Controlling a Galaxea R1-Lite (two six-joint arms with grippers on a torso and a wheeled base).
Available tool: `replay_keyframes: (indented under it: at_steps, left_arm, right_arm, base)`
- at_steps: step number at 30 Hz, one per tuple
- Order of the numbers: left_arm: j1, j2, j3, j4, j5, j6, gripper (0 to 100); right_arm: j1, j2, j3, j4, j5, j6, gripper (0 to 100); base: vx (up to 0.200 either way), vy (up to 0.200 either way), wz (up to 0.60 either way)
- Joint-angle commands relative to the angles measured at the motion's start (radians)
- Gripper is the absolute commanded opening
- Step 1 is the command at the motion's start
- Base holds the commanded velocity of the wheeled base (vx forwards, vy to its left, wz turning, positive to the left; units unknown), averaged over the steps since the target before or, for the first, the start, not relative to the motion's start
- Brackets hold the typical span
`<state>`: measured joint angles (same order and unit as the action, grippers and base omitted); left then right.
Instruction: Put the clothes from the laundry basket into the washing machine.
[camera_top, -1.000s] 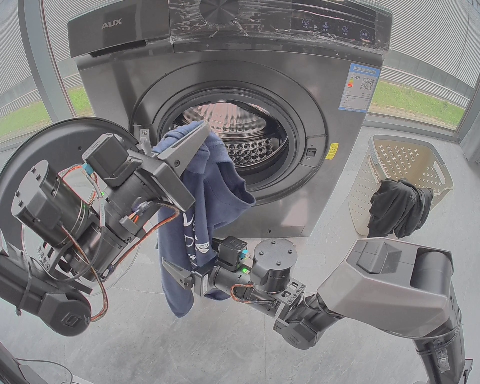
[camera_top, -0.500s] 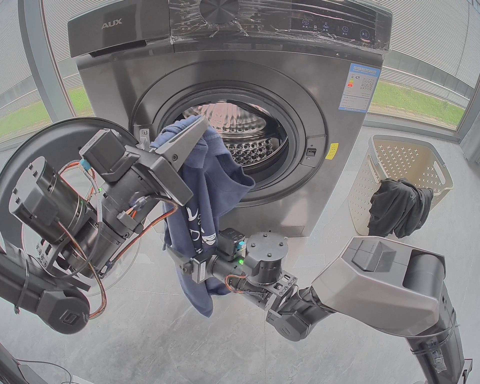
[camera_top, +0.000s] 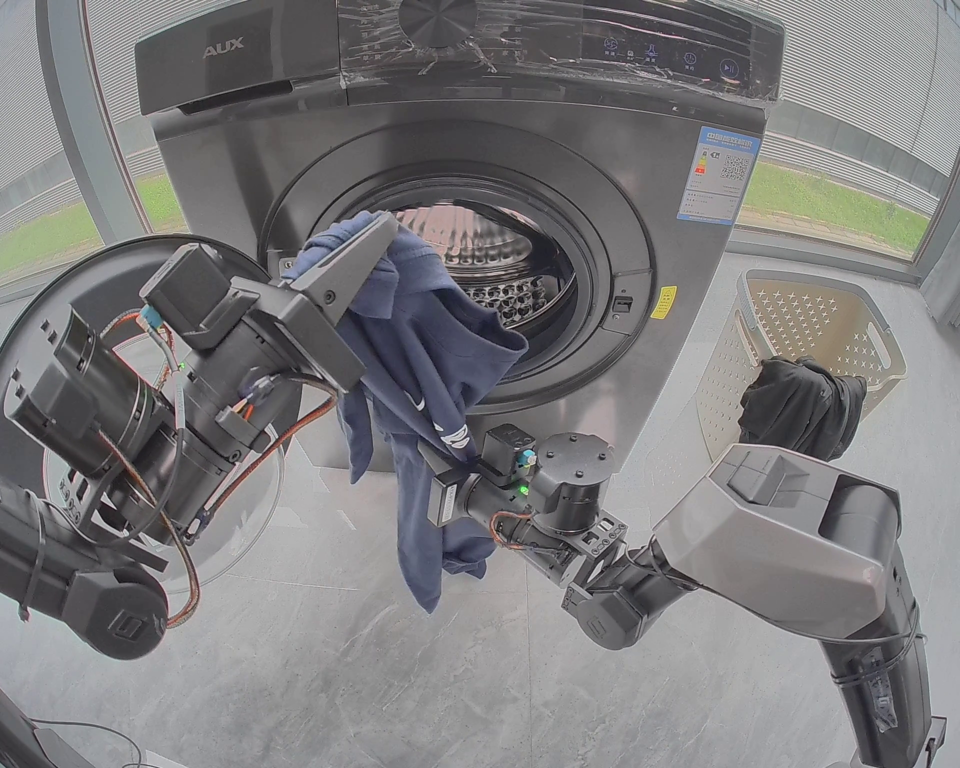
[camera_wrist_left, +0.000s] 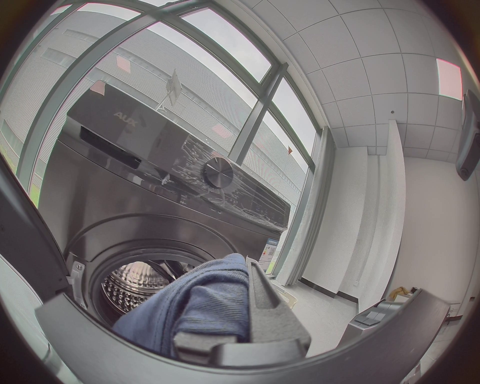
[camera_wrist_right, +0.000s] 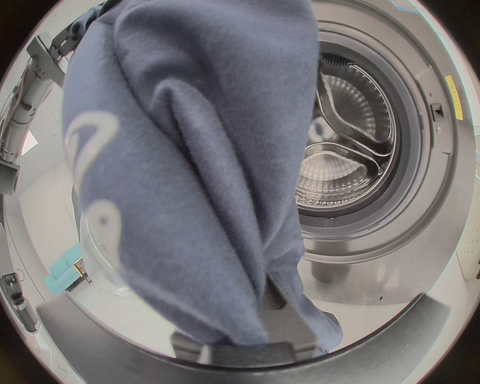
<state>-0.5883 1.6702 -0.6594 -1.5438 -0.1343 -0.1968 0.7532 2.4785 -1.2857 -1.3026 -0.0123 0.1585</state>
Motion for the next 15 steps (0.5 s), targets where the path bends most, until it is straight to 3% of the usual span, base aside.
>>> replay_keyframes:
  at_steps: [1,6,15]
  left_arm:
    - [0.058,0.0,0.009,-0.001,-0.005,-0.001,0]
    - [0.11,0.02,0.063,0.007,-0.013,0.0,0]
    - [0.122,0.152,0.164,0.002,-0.004,0.008,0]
  right_arm:
    - [-0.041,-0.084,0.083,-0.029,0.0,-0.005,0]
    - [-0.107,-0.194,0.137,-0.032,0.0,-0.005,0]
    - [-0.112,-0.397,0.166,0.017,-0.001,-0.008,0]
  base:
    - [0.0,0.0,0.0]
    - [0.0,0.0,0.0]
    - [0.0,0.0,0.0]
